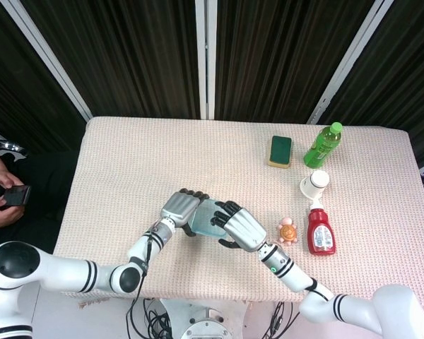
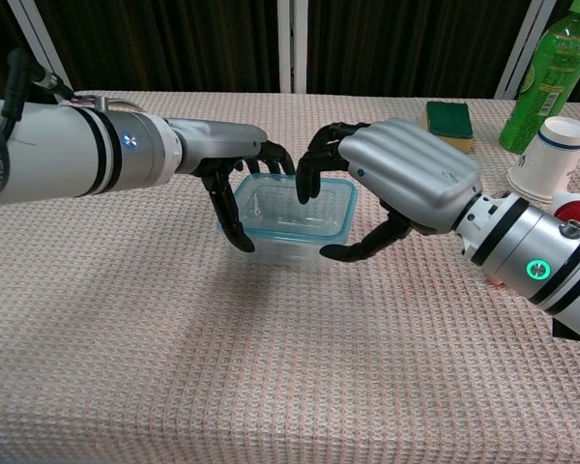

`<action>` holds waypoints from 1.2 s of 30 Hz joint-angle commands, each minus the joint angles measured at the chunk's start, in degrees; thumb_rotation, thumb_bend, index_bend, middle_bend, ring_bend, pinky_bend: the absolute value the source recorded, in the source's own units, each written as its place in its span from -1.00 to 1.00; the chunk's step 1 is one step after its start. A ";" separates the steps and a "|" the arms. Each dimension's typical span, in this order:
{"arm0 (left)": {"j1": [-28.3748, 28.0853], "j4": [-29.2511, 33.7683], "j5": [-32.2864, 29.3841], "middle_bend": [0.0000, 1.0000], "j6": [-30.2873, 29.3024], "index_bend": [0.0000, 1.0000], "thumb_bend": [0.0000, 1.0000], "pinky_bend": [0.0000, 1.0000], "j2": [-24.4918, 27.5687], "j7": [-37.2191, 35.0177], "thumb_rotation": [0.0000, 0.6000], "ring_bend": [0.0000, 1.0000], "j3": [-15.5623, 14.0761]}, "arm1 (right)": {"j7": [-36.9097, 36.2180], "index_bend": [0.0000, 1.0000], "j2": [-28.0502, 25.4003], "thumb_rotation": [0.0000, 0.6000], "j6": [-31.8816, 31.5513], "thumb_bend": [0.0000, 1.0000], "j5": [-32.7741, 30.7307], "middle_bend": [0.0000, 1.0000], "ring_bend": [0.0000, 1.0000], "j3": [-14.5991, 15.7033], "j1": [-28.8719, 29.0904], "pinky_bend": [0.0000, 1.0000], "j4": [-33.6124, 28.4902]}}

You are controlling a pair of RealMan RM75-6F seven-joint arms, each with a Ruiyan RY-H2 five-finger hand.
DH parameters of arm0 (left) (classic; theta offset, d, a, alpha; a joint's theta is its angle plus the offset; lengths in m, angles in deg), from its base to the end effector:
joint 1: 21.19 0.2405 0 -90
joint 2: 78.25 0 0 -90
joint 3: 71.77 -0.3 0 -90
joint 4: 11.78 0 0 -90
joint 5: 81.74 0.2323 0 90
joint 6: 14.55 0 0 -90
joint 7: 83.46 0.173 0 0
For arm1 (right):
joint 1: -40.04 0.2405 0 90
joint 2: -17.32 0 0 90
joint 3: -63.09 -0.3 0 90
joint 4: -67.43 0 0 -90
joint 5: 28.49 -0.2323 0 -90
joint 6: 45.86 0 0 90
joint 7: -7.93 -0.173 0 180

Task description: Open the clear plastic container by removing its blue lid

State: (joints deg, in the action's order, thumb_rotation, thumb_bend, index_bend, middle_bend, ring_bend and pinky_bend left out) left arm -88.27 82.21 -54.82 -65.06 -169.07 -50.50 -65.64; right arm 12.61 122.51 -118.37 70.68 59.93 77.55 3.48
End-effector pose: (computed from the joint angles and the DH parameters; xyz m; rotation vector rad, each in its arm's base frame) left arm -0.0621 0.3972 -0.1064 -2.0978 -1.1262 -0.6883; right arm -0.1456 -0.3354 -0.1132 2.0186 -0.5689 1.3431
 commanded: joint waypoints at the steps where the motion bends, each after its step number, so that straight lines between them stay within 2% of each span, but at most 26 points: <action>1: 0.02 -0.10 0.07 -0.40 0.09 -0.53 -1.00 -0.70 0.02 -0.04 1.00 -0.62 -0.03 | 0.18 -0.08 -0.12 1.00 -0.23 -0.37 0.24 -0.16 -0.57 0.01 0.26 -0.36 0.30; 12: 0.46 -1.00 1.40 -0.39 -0.15 -0.53 -1.00 -0.70 -0.62 -0.40 1.00 -0.63 -0.33 | 0.23 0.00 -0.55 1.00 -1.49 -0.09 0.57 -0.10 -0.46 -0.05 0.79 -0.21 0.32; 29: 2.46 -1.96 5.55 -0.38 2.06 -0.52 -0.99 -0.70 -0.31 -4.50 1.00 -0.63 0.30 | -1.23 0.00 -2.82 1.00 0.00 -0.08 -0.66 -0.09 -0.44 0.22 1.39 -0.18 -2.58; 36: 2.54 -3.01 7.07 -0.39 1.41 -0.52 -0.87 -0.70 -1.30 -3.63 1.00 -0.63 -0.36 | -2.90 -0.01 -3.04 1.00 0.08 -0.07 -1.04 -0.09 -0.44 -0.06 1.73 -0.18 -2.98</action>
State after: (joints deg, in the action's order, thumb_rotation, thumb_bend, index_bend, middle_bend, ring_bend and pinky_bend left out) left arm -85.74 79.22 -47.77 -63.66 -170.34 -54.12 -65.99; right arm 9.84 119.47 -118.27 69.65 59.93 79.14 0.50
